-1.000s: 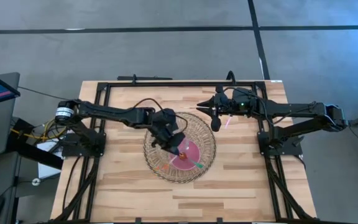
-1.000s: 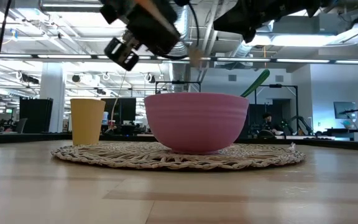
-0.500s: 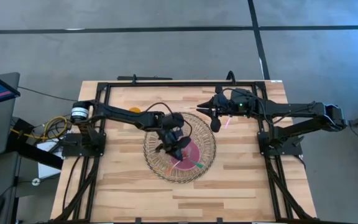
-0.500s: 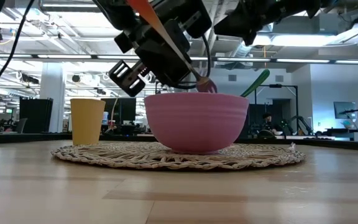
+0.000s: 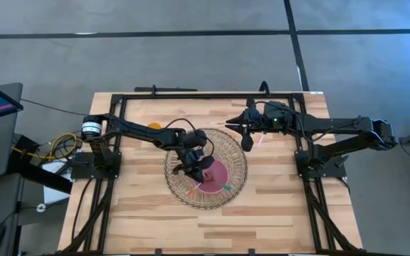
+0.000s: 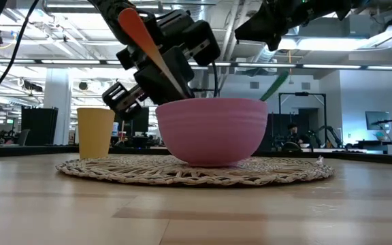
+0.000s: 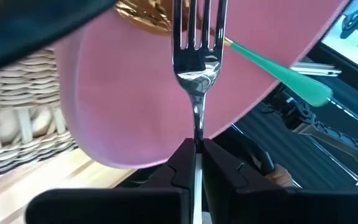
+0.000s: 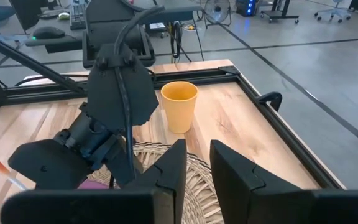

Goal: Pick & Place Utensil
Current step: Put the orange fork into the pink bowl, then put the yellow cup on the mat to the top left of the pink bowl

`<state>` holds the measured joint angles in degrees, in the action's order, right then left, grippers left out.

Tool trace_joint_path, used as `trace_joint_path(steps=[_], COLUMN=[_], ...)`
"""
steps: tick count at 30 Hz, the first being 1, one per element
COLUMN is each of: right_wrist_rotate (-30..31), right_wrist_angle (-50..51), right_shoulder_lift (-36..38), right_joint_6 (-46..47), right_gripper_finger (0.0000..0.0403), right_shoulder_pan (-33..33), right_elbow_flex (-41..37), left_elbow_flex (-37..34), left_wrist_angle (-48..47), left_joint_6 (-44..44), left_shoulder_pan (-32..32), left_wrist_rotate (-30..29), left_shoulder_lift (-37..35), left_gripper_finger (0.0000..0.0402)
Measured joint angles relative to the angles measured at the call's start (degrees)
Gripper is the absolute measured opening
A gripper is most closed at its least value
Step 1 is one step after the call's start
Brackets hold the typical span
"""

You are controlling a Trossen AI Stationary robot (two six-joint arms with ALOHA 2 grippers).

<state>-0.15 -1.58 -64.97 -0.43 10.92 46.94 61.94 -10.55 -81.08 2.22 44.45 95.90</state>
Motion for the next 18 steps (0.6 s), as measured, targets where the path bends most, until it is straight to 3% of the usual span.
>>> trace_joint_path(steps=[7, 18], right_wrist_rotate=[-0.01, -0.01], right_wrist_angle=[0.00, 0.00], right_shoulder_lift=[0.00, 0.00], right_joint_6=[0.00, -0.02], right_gripper_finger=[0.0066, 0.0066], right_shoulder_pan=[0.00, 0.00], right_elbow_flex=[0.00, 0.00], left_elbow_flex=[-0.27, -0.29], left_wrist_angle=[0.40, 0.91], left_joint_6=[-0.26, -0.26], left_shoulder_pan=[-0.02, 0.02], left_wrist_rotate=[-0.07, -0.67], left_shoulder_lift=[0.00, 0.00], left_gripper_finger=[0.0020, 0.0069])
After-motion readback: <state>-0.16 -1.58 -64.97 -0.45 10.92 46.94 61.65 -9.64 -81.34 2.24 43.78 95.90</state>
